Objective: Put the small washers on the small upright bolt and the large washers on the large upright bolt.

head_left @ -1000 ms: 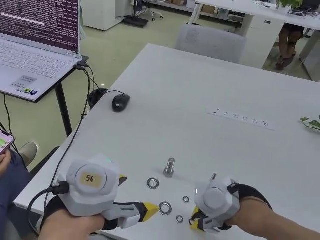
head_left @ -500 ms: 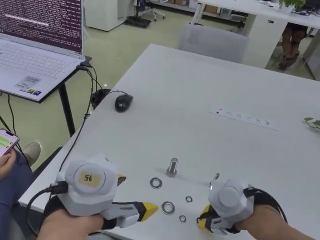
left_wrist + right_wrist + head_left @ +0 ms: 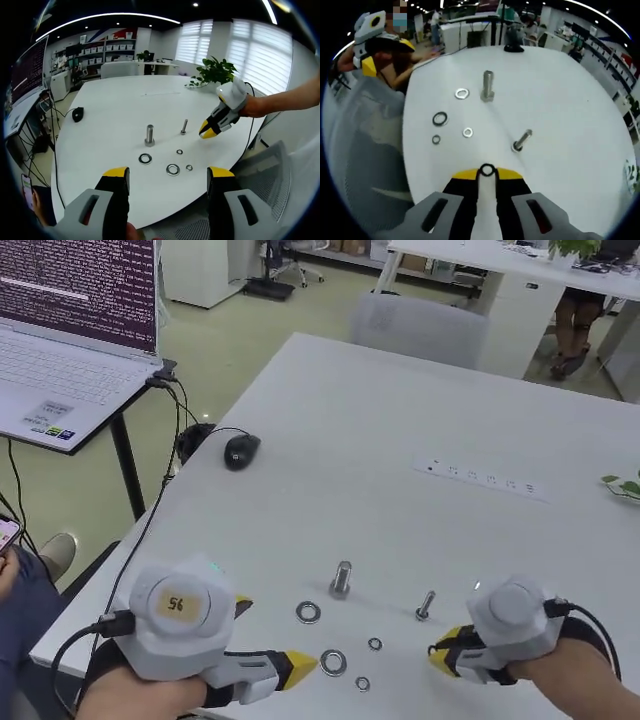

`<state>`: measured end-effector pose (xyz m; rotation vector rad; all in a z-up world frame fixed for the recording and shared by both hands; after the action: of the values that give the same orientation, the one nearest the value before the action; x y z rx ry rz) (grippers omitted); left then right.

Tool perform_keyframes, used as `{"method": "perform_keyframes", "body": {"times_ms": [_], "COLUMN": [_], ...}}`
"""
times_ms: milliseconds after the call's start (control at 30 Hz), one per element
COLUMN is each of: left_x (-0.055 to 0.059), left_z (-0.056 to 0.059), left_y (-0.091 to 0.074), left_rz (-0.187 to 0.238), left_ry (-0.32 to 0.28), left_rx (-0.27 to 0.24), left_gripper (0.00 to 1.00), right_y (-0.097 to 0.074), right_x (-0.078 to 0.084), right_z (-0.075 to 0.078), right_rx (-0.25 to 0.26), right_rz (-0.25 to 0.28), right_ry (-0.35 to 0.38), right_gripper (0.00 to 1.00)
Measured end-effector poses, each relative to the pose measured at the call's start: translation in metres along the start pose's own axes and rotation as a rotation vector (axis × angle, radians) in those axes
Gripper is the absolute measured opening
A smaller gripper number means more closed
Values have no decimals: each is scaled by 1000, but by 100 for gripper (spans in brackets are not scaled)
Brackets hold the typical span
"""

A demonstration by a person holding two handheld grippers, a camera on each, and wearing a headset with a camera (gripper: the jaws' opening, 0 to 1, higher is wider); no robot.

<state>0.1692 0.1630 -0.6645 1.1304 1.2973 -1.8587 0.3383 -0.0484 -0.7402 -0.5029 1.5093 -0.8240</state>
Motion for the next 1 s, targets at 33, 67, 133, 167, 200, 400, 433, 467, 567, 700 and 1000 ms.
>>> {"method": "perform_keyframes", "body": {"times_ms": [33,67,133,167,200,400,433,467,567,700,1000], "left_x": [0,-1,-1,-2,-2,-2,-3,-3,-4,-4,-1], "left_z": [0,0,0,0,0,0,-1,-1,-2,-4,-5], "left_y": [1,2,3,3,3,4,4,4,3,3,2], "left_rz": [0,0,0,0,-1,-3,-3,-2,-2,1,-1], "left_ry": [1,2,4,4,5,7,7,6,8,3,-7], "left_rx": [1,3,5,6,7,9,8,7,5,-2,-9], "left_gripper": [62,62,62,62,62,62,62,62,62,62,62], "right_y": [-2,-4,-8,-8,-10,-8,-7,-6,-2,4,16], "right_x": [-2,-4,-9,-10,-13,-29,-31,-33,-39,-44,-49], "right_z": [4,10,18,20,24,35,36,37,39,42,41], "right_rx": [8,22,40,43,50,62,62,61,54,41,36], "right_rz": [3,12,23,26,32,47,47,46,41,24,-23], "right_ry": [4,9,19,21,23,2,-2,-8,-26,-54,-98], "right_gripper": [13,13,13,13,13,13,13,13,13,13,13]}}
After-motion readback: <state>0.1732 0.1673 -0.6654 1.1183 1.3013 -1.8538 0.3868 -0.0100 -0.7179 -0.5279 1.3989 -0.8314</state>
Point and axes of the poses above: the centre of the closed fingertips' face, and the gripper's own axes: y roughly forward along the fingers, z roughly to its right, x roughly out of its underside, the point moved 5 cm from there along -y, roughly backward along the fingers, and after that the axes turned 9 degrees about z, right-handed, at the moved point
